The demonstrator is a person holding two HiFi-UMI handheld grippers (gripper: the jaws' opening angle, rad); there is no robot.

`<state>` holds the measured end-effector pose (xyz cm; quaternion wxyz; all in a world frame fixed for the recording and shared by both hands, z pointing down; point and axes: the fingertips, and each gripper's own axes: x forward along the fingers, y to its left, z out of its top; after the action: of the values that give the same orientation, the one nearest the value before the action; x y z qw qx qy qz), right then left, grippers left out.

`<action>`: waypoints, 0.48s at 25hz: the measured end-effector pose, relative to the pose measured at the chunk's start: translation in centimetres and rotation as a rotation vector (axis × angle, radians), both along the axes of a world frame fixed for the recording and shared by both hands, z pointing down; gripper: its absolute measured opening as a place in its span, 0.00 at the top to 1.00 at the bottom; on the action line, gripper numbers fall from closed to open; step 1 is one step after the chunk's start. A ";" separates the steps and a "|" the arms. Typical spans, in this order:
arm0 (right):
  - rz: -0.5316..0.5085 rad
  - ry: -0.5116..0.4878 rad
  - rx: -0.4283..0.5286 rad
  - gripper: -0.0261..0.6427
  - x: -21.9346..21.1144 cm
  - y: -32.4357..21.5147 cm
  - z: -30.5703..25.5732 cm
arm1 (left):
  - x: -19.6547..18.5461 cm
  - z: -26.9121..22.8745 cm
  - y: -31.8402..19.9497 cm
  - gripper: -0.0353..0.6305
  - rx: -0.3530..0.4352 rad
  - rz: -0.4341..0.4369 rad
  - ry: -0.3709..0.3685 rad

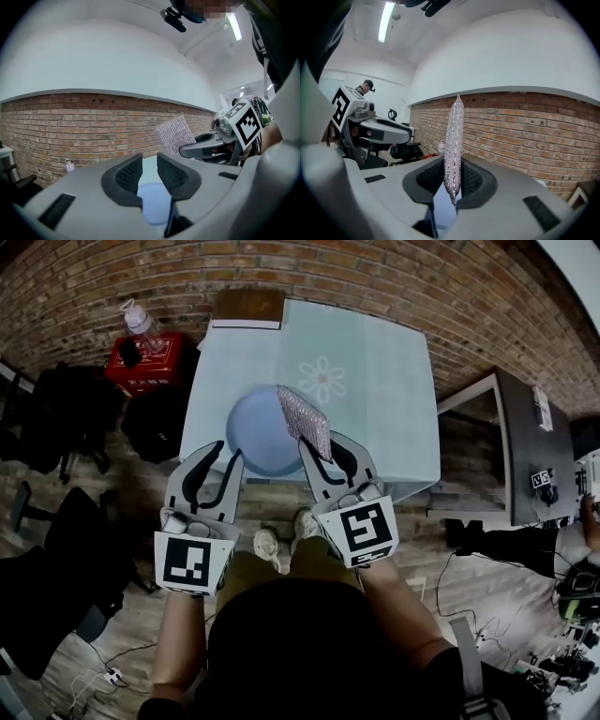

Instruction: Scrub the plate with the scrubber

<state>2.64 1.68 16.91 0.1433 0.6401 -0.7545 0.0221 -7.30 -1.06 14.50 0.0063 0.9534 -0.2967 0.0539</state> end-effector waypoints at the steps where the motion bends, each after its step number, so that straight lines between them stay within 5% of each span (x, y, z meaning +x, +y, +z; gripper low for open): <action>1: 0.002 -0.003 0.011 0.83 -0.1 0.5 -0.3 | 0.2 -0.3 0.5 0.79 0.008 0.002 0.000; 12: 0.077 -0.037 0.168 0.83 3.7 5.3 -4.0 | 3.5 -3.6 5.0 0.87 0.080 -0.053 0.024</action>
<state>6.29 6.99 12.91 0.0744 0.6779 -0.7310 -0.0239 -3.82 3.89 10.91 -0.0268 0.9453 -0.3237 0.0306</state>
